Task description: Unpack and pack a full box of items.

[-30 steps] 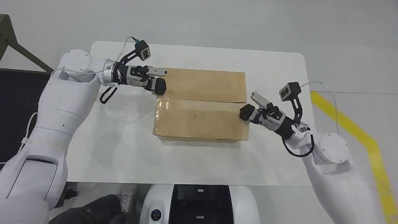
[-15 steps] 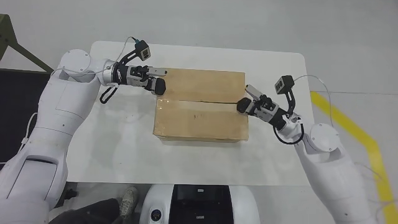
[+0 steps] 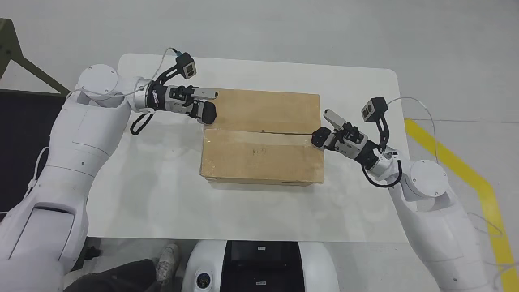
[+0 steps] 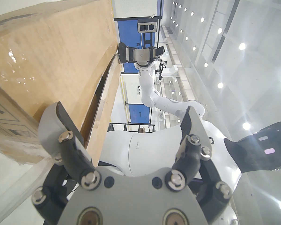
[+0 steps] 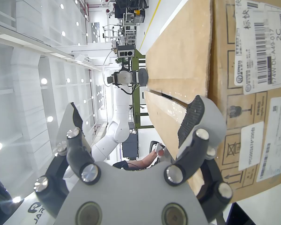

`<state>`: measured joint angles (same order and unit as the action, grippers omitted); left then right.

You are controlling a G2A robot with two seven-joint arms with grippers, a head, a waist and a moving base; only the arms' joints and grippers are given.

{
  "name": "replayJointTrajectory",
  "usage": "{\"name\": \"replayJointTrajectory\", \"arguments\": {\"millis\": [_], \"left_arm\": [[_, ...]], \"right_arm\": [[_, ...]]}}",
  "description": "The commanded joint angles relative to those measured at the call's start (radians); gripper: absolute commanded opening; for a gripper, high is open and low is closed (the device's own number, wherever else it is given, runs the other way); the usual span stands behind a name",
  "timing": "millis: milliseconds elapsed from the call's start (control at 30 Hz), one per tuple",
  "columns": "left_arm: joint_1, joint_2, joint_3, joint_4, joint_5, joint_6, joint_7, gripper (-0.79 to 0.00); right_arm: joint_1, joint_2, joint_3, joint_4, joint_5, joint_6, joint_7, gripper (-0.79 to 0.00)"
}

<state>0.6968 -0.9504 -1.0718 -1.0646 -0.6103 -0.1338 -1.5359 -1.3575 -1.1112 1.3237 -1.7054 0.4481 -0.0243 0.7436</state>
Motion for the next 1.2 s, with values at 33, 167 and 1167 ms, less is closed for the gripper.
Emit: {"name": "replayJointTrajectory", "arguments": {"millis": [33,167,1167], "left_arm": [[0.000,0.000,0.000,0.000,0.000,0.000,0.000,0.000],[0.000,0.000,0.000,0.000,0.000,0.000,0.000,0.000],[0.108,0.047,-0.148,-0.147,0.039,0.054,0.131,0.000]], "right_arm": [[0.000,0.000,0.000,0.000,0.000,0.000,0.000,0.000],[0.000,0.000,0.000,0.000,0.000,0.000,0.000,0.000],[0.000,0.000,0.000,0.000,0.000,0.000,0.000,0.000]]}}
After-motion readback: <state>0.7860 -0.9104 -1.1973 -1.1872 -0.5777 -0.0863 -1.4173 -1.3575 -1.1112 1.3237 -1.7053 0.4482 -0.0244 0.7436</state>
